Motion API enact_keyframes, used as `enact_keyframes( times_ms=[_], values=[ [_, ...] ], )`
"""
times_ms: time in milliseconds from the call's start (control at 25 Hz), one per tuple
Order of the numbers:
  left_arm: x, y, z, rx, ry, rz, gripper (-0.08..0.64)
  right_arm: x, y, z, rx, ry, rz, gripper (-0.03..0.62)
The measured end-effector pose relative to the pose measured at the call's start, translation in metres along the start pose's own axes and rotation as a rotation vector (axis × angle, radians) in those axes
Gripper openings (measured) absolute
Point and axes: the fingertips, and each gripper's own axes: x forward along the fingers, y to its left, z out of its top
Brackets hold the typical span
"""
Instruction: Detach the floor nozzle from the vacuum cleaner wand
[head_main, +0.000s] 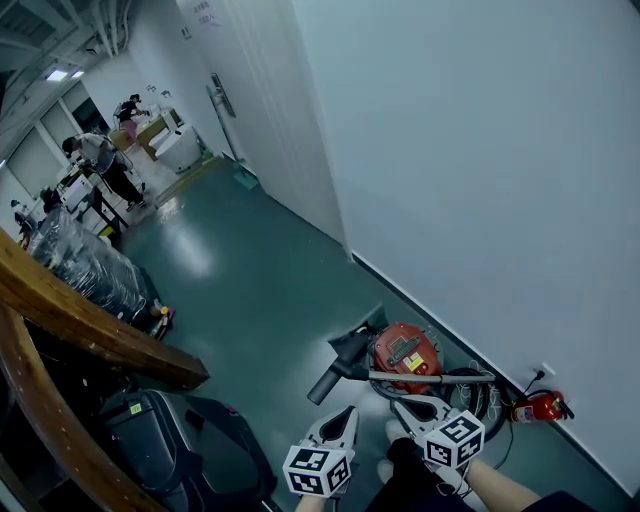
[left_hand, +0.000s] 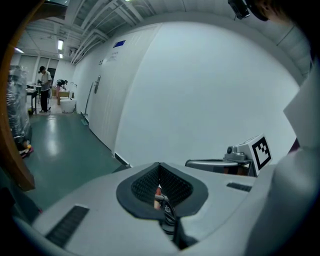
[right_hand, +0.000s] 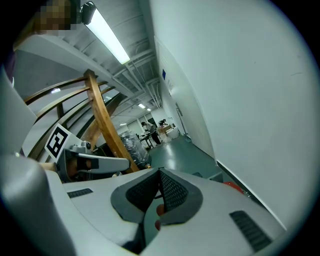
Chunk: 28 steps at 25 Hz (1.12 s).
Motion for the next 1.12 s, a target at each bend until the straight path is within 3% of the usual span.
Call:
enact_keyframes(
  times_ms=[600,800,1000,1120],
  values=[
    [0.086,0.061,-0.008,-0.076,0.149,0.041,0.005,0.075,-0.085,-0.006,0.083,0.084,0.035,0.017],
    [0.115,0.079,-0.026,-0.079,0.233,0.054,0.005,0.092,-0.106,-0.030,0.103,0.135,0.061,0.017],
    [0.143,0.103,-0.051,-0.039,0.324,0.067,0.005,0.115,-0.125,-0.070,0.104,0.178,0.073,0.017],
    [0.156,0.112,-0.060,0.046,0.379,0.067,0.005,0.129,-0.133,-0.090,0.010,0.206,0.072,0.017]
  ],
)
